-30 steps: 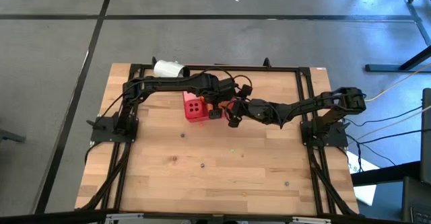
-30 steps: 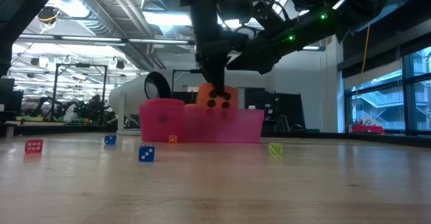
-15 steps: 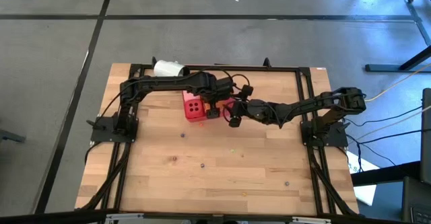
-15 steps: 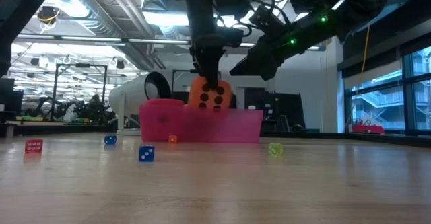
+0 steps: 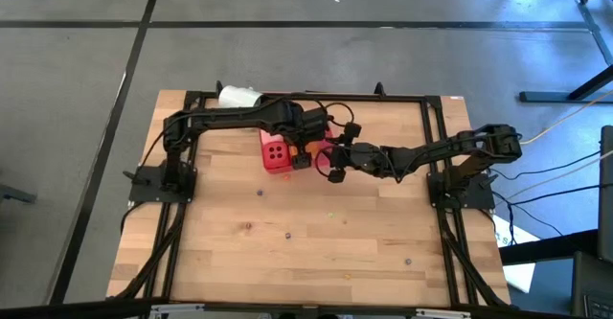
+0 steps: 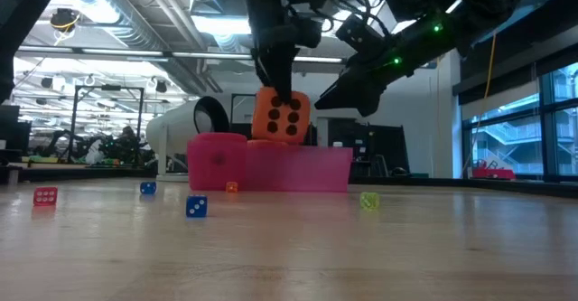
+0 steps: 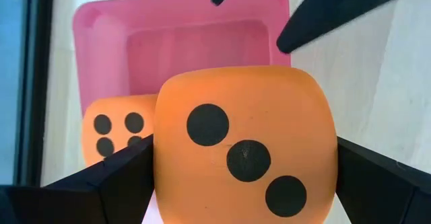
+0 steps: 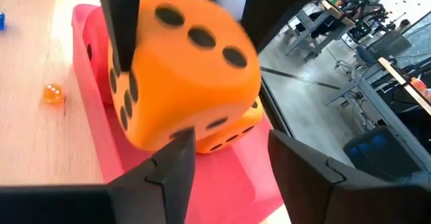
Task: Pick & Place Dice
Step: Put the big orange dice into the red bin
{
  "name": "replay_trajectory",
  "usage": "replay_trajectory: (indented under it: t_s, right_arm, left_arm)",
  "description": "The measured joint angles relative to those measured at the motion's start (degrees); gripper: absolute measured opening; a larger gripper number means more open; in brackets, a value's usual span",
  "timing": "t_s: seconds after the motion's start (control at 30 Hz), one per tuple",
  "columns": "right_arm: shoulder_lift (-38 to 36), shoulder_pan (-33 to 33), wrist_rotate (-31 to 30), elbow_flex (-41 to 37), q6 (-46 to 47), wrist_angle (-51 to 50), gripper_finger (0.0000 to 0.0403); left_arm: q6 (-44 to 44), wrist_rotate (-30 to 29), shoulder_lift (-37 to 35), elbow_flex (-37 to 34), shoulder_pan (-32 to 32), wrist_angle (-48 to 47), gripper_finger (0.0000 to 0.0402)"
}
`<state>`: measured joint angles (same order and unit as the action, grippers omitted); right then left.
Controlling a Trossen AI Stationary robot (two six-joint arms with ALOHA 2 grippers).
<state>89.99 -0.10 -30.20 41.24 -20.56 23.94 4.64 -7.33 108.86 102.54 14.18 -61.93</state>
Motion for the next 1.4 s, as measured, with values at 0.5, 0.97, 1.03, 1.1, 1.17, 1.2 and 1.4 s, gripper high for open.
replay_trajectory:
  t_s: [0.5,0.97,1.03,1.1,1.17,1.2,1.4]
  right_arm:
    - [-4.6,2.6,-3.0,0.0,0.6,-6.5,0.0071]
    - [-4.6,3.0,-3.4,-0.1,4.4,-10.3,0.0014]
    - [-4.6,2.9,-3.5,-0.1,4.5,-10.2,0.0007]
    - [-4.6,2.8,-3.5,-0.1,4.2,-10.2,0.0004]
    - [-4.6,2.8,-3.5,-0.1,4.2,-10.0,0.0006]
    - [-4.6,2.8,-3.5,-0.1,4.1,-9.9,0.0009]
    - [-4.6,2.8,-3.4,-0.1,3.5,-8.7,0.0013]
  left_arm:
    - [0.5,-0.2,-1.4,0.0,-0.1,-1.7,0.0377]
    - [1.1,-0.6,-2.7,0.0,-0.2,0.8,0.0377]
    - [0.6,-0.6,-4.4,0.0,-0.2,0.2,0.0377]
    - [0.2,-0.6,-6.8,0.0,-0.2,-0.9,0.0377]
    - [0.2,-0.7,-10.0,0.0,-0.6,-2.8,0.0377]
    - [0.0,-0.9,-11.6,0.0,-0.7,-3.5,0.0377]
    - [-2.1,-1.1,-22.5,0.0,-1.1,-9.5,0.0377]
